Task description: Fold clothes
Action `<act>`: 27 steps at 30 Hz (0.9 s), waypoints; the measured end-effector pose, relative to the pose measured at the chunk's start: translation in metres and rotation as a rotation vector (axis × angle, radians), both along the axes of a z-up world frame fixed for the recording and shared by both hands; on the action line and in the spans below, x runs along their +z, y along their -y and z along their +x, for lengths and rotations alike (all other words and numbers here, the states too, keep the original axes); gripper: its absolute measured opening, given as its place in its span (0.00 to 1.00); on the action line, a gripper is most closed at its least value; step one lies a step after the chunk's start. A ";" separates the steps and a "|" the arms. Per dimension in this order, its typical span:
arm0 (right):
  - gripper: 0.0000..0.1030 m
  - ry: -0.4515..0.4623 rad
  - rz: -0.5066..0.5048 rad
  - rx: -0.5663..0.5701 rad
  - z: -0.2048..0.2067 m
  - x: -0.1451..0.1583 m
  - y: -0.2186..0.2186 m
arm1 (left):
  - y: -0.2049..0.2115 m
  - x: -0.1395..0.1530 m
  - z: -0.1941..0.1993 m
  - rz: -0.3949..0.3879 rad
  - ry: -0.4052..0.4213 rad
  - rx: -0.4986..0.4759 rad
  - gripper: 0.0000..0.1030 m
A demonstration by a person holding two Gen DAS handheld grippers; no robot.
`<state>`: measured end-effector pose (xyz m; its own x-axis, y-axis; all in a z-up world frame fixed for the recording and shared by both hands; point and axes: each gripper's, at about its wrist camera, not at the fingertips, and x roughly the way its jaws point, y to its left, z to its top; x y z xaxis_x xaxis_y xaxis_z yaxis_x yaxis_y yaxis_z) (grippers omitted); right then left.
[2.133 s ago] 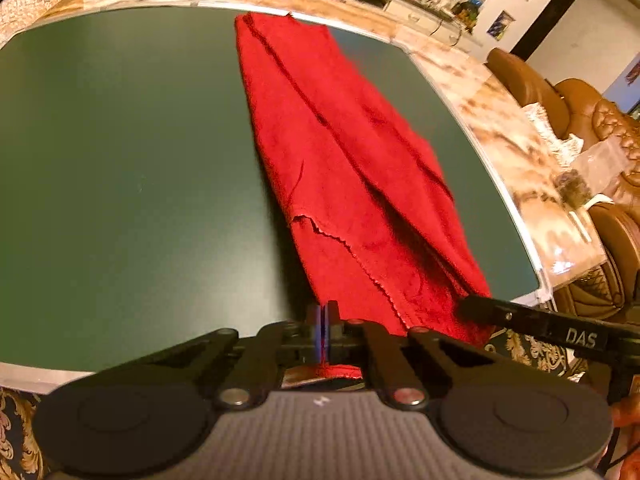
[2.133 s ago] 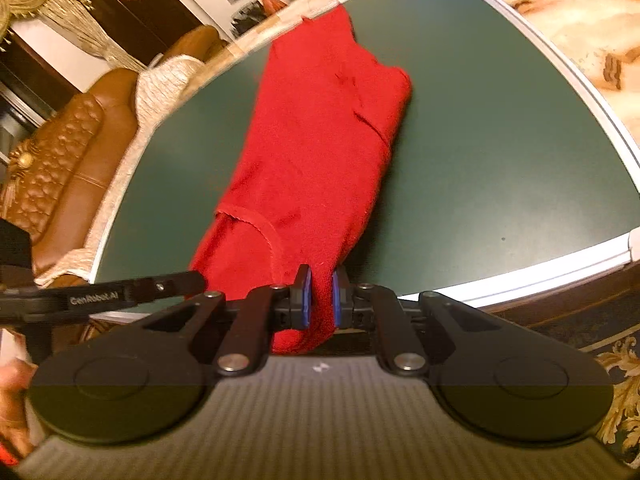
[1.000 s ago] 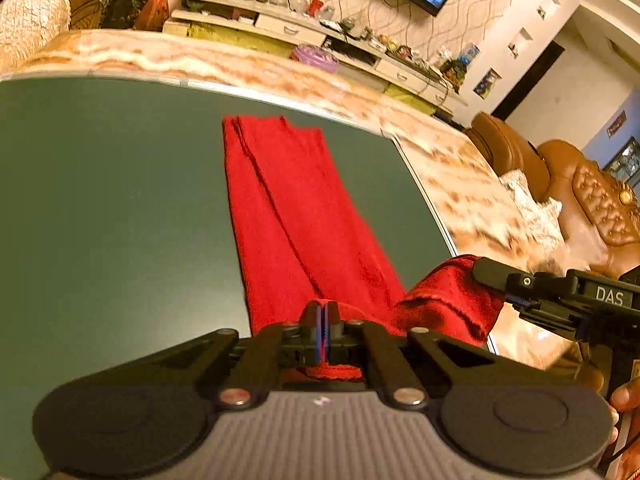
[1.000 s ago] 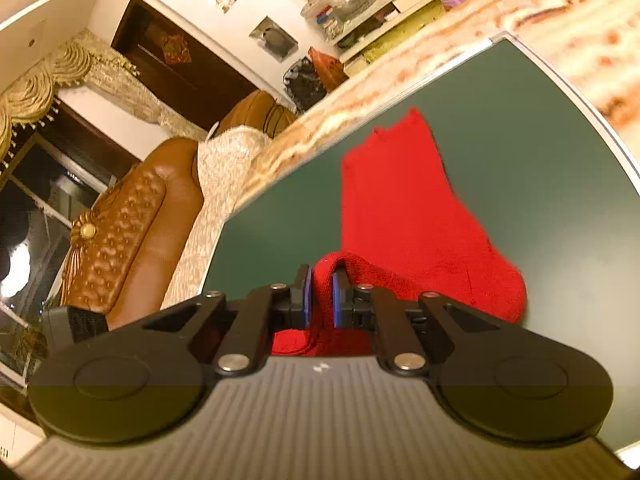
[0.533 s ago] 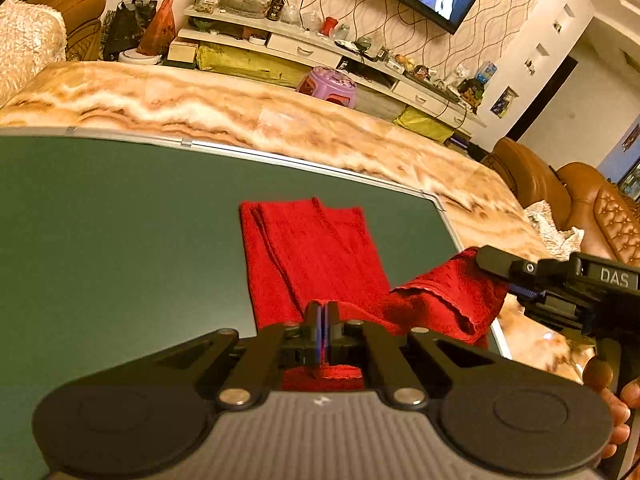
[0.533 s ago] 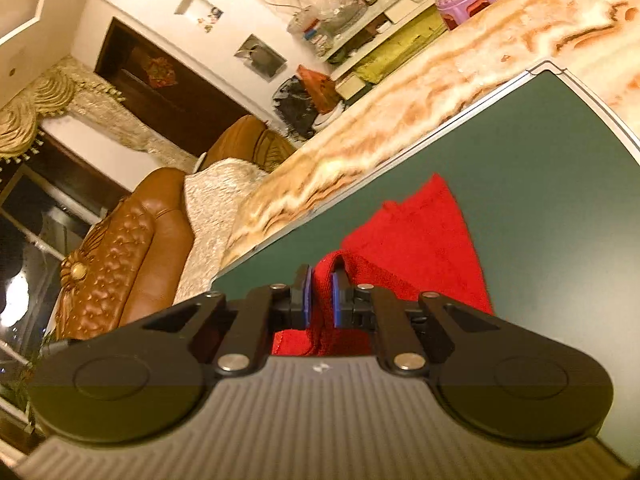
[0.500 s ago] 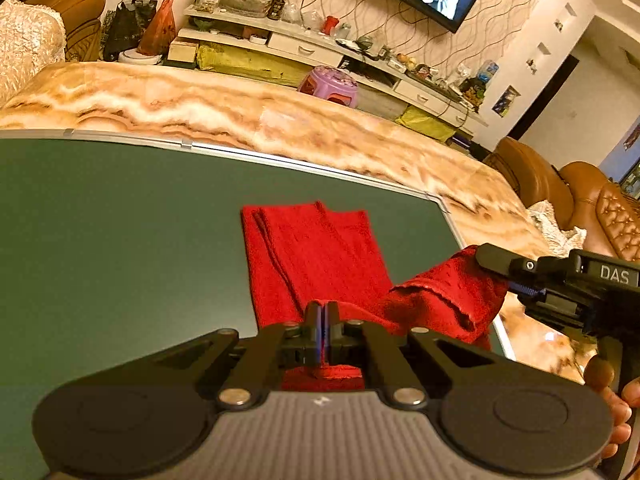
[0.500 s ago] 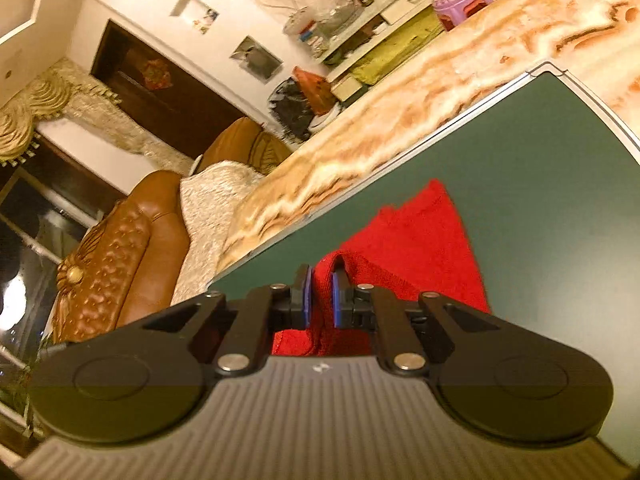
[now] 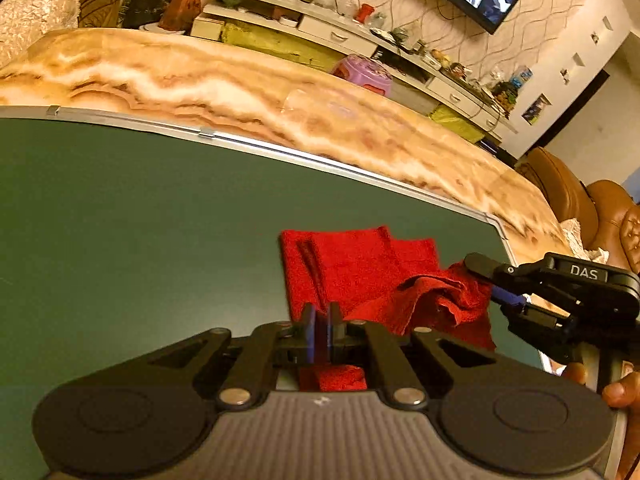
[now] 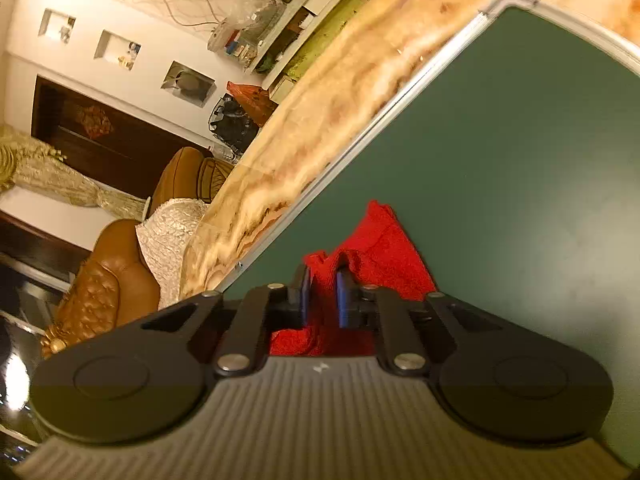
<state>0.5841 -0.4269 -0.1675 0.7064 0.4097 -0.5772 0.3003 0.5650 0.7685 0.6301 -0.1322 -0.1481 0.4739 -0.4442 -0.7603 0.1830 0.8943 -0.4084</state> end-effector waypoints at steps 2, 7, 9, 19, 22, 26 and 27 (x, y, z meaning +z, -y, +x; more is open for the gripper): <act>0.25 0.018 0.028 -0.031 0.000 -0.005 0.004 | -0.005 -0.002 0.001 -0.009 0.018 0.022 0.05; 0.36 0.085 0.053 -0.116 -0.004 -0.011 0.013 | -0.010 0.000 -0.003 -0.023 0.052 0.041 0.06; 0.37 0.091 0.046 -0.103 -0.003 -0.012 0.013 | -0.012 0.003 -0.009 -0.014 0.074 0.060 0.06; 0.37 0.154 -0.174 0.167 0.018 0.004 -0.034 | 0.014 0.004 -0.023 -0.008 0.128 -0.069 0.14; 0.36 0.157 -0.206 0.265 0.032 0.005 -0.047 | 0.028 -0.002 -0.017 -0.011 0.119 -0.095 0.14; 0.36 0.097 -0.307 0.275 0.046 0.004 -0.050 | 0.039 -0.016 -0.015 0.015 0.078 -0.085 0.14; 0.34 0.072 -0.370 0.242 0.048 0.003 -0.047 | 0.038 -0.021 -0.016 0.030 0.069 -0.072 0.14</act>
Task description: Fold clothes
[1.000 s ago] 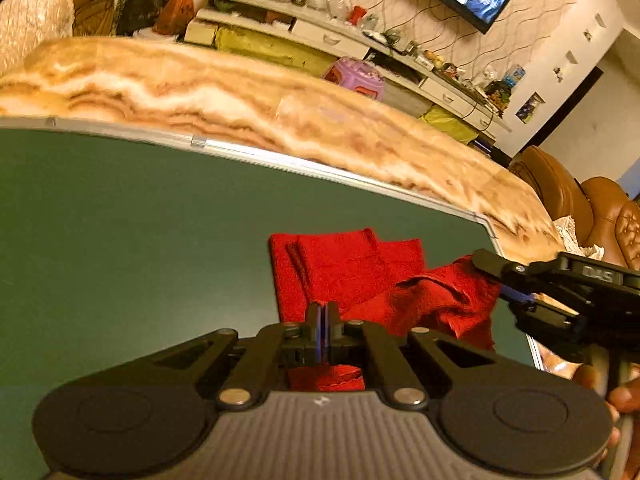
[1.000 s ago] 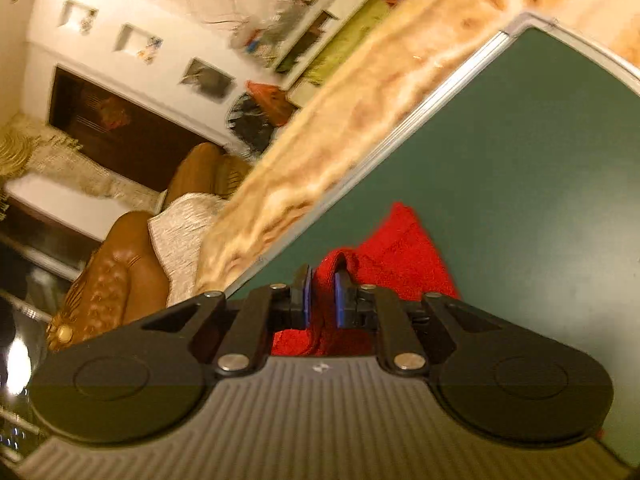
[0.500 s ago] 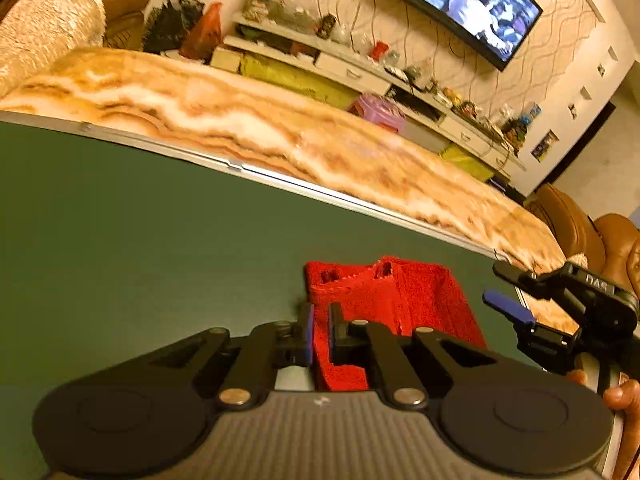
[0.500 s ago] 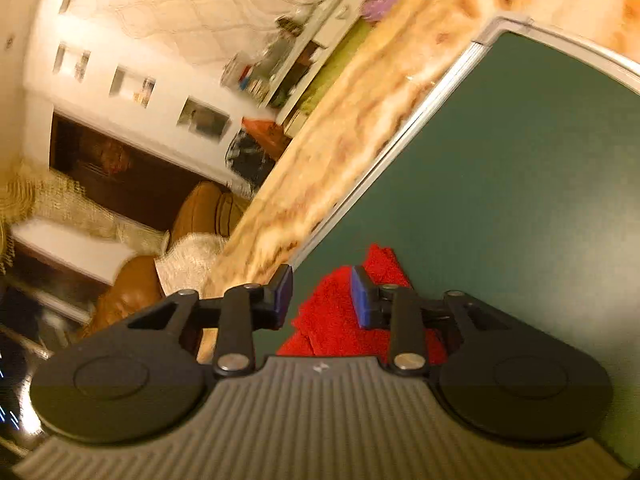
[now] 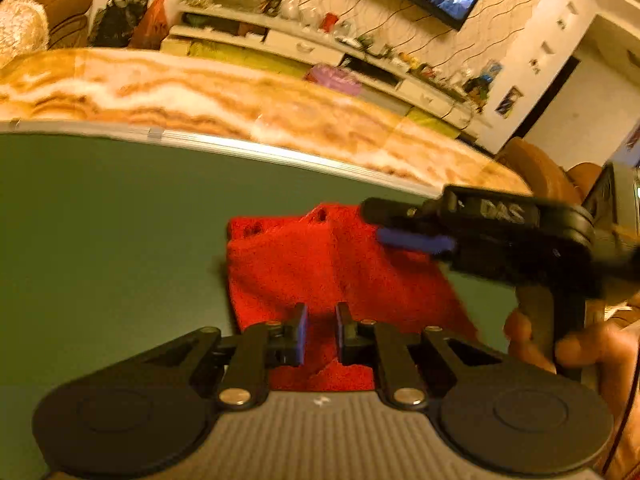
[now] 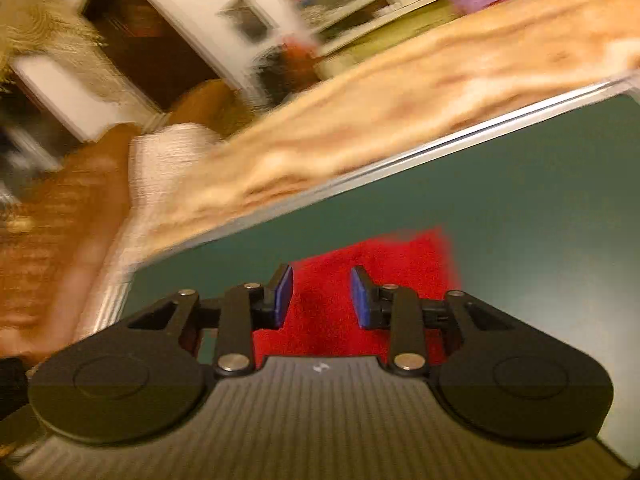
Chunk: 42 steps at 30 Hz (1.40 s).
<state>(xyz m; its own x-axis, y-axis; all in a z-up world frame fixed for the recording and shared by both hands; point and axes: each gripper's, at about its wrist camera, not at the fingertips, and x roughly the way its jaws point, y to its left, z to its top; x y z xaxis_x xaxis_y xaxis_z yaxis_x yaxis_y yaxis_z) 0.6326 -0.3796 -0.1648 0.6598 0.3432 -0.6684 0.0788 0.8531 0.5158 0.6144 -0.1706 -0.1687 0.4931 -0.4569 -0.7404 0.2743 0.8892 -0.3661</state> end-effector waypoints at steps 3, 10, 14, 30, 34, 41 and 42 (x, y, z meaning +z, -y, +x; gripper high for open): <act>0.32 0.009 0.015 0.000 -0.001 -0.002 0.008 | -0.009 -0.006 0.000 -0.009 -0.003 0.044 0.14; 0.34 0.056 0.002 0.089 -0.007 0.013 -0.004 | -0.030 0.002 -0.004 -0.054 0.042 0.130 0.15; 0.34 0.064 -0.100 0.228 -0.009 0.021 -0.030 | -0.036 0.006 -0.005 -0.070 0.063 0.153 0.28; 0.05 -0.022 -0.223 0.288 0.018 0.015 -0.066 | 0.003 -0.002 -0.029 0.040 0.115 -0.039 0.28; 0.05 0.001 -0.208 0.267 0.022 0.021 -0.069 | 0.005 -0.002 -0.035 0.058 0.131 -0.045 0.28; 0.11 -0.037 -0.196 0.238 0.033 0.007 -0.075 | 0.008 0.007 -0.038 0.038 0.193 -0.050 0.28; 0.17 -0.033 -0.187 0.242 0.033 0.008 -0.074 | 0.010 0.006 -0.034 0.039 0.190 -0.056 0.28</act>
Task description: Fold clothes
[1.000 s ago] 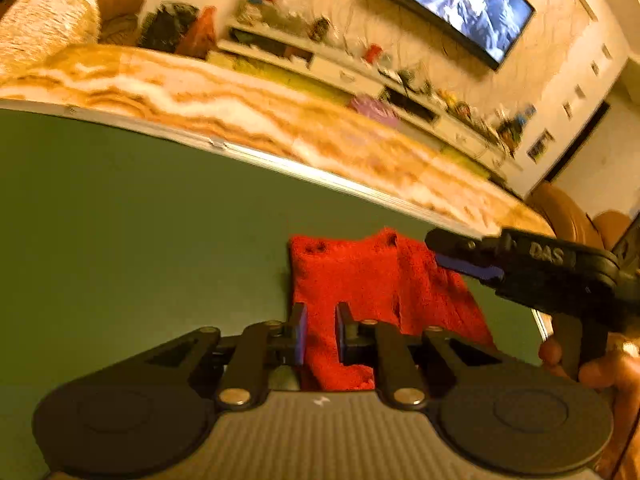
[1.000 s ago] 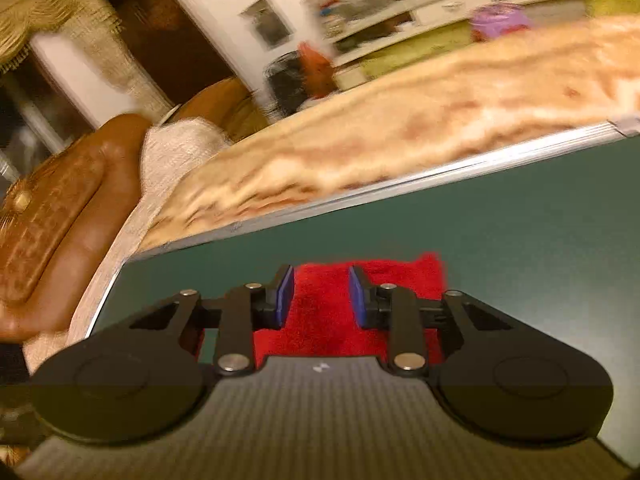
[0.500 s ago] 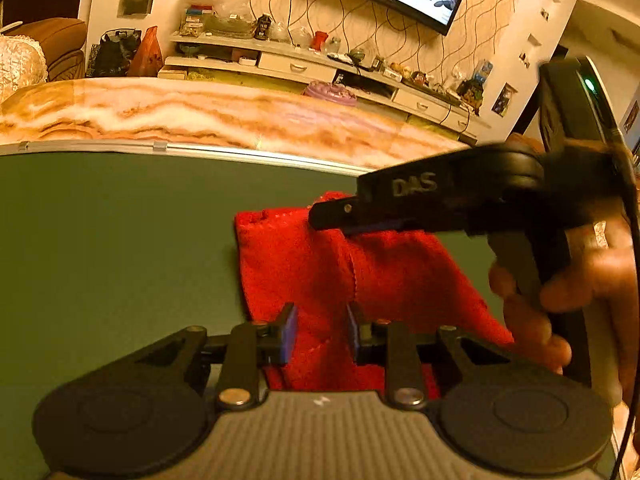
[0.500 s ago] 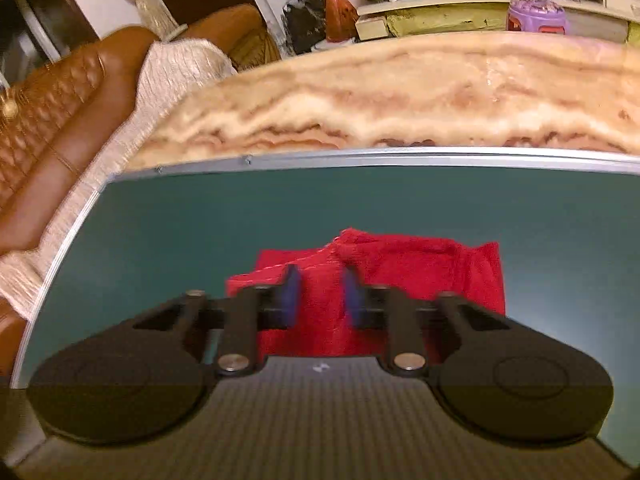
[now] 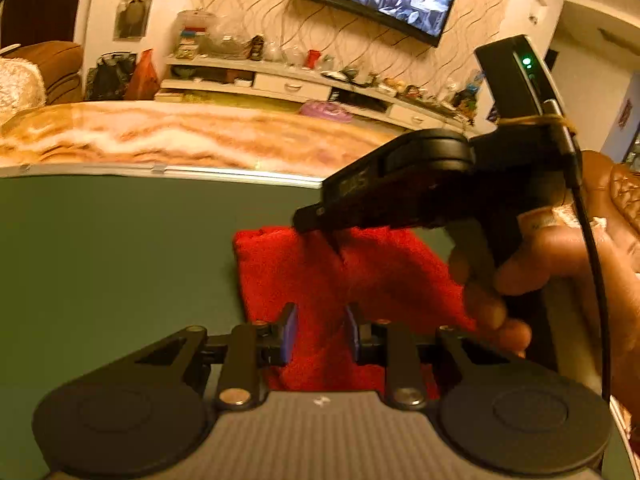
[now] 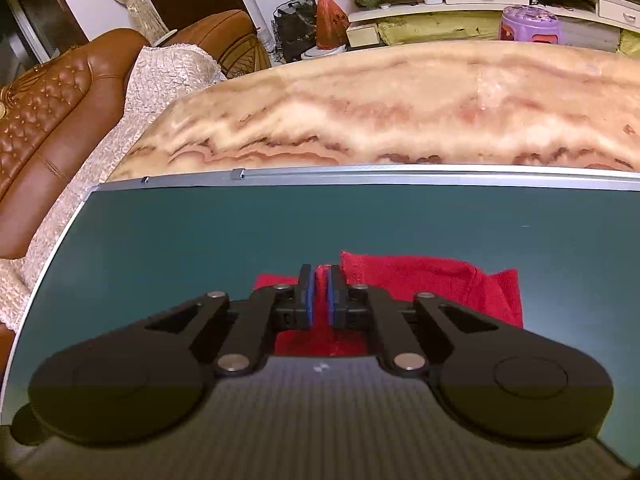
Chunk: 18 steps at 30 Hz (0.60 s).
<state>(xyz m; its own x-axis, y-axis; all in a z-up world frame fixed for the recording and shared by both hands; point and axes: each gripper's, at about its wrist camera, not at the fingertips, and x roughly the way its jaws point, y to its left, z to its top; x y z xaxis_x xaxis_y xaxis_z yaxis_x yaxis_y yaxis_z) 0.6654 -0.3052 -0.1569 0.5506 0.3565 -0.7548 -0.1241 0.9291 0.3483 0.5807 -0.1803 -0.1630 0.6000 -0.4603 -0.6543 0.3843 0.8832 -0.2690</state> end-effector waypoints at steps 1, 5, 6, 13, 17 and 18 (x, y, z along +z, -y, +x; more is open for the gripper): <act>0.26 0.007 0.012 0.002 -0.001 0.002 0.002 | 0.002 -0.002 0.005 0.005 -0.006 -0.004 0.28; 0.33 0.051 0.094 -0.044 -0.009 0.021 0.022 | 0.002 -0.011 0.020 0.024 -0.029 0.029 0.27; 0.33 0.059 0.098 -0.053 -0.012 0.024 0.027 | 0.001 -0.010 0.022 0.024 -0.031 0.034 0.27; 0.33 -0.010 0.083 -0.003 -0.007 0.013 0.035 | -0.002 -0.010 0.023 0.031 -0.024 0.070 0.27; 0.15 0.004 0.054 -0.071 -0.003 0.002 0.041 | 0.000 -0.010 0.024 0.050 -0.016 0.077 0.22; 0.14 0.007 0.061 -0.088 -0.002 0.000 0.044 | -0.001 -0.010 0.023 0.049 -0.017 0.081 0.21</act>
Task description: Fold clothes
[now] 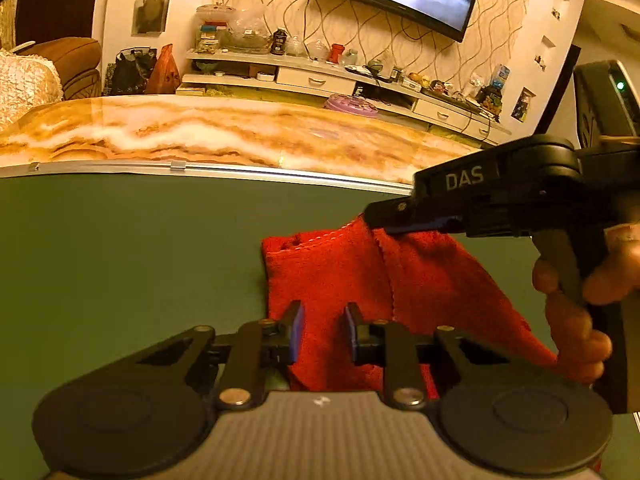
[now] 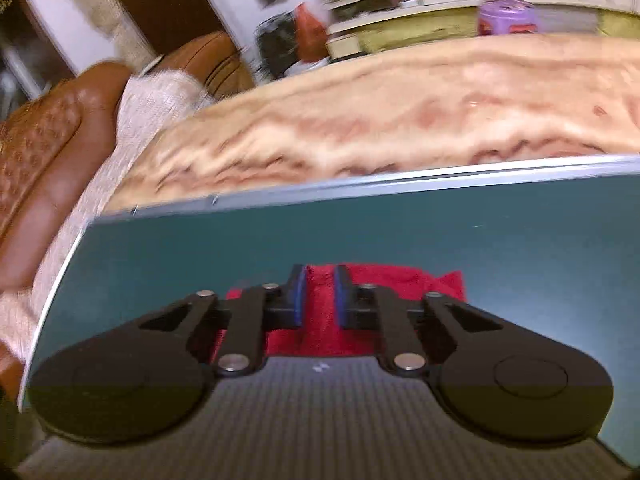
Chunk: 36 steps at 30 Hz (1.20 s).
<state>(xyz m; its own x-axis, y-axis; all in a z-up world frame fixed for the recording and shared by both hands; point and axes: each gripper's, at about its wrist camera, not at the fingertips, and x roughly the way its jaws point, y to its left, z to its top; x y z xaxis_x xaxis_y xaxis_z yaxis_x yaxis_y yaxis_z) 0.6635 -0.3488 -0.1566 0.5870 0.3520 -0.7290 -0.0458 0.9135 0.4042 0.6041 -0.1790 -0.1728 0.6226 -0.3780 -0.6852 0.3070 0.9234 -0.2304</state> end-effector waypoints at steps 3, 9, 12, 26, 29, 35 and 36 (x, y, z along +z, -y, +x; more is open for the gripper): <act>0.14 0.002 -0.002 -0.002 0.001 -0.001 0.001 | -0.004 0.000 0.000 -0.010 -0.006 0.020 0.13; 0.18 0.053 0.082 -0.023 -0.007 0.012 0.015 | -0.003 0.000 0.005 0.005 0.010 0.023 0.14; 0.18 0.065 -0.006 0.003 -0.008 0.017 0.013 | 0.000 0.001 0.010 0.028 0.020 0.027 0.14; 0.28 0.048 -0.212 0.125 -0.004 -0.002 -0.015 | -0.005 -0.001 0.023 0.054 0.009 0.066 0.14; 0.29 0.054 -0.214 0.108 -0.007 -0.003 -0.016 | -0.009 -0.001 0.026 0.032 0.009 0.046 0.16; 0.36 0.082 -0.151 0.072 -0.019 0.006 -0.008 | -0.032 0.010 0.016 -0.081 0.034 0.041 0.29; 0.36 0.094 -0.129 0.096 -0.024 0.009 -0.008 | -0.038 0.015 0.010 -0.110 0.039 0.032 0.30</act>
<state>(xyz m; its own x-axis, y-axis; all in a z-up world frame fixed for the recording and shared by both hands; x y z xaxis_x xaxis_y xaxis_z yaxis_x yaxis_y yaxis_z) 0.6390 -0.3411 -0.1475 0.6228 0.3165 -0.7155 -0.1668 0.9472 0.2738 0.6141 -0.1409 -0.1580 0.6608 -0.4291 -0.6159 0.2879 0.9026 -0.3200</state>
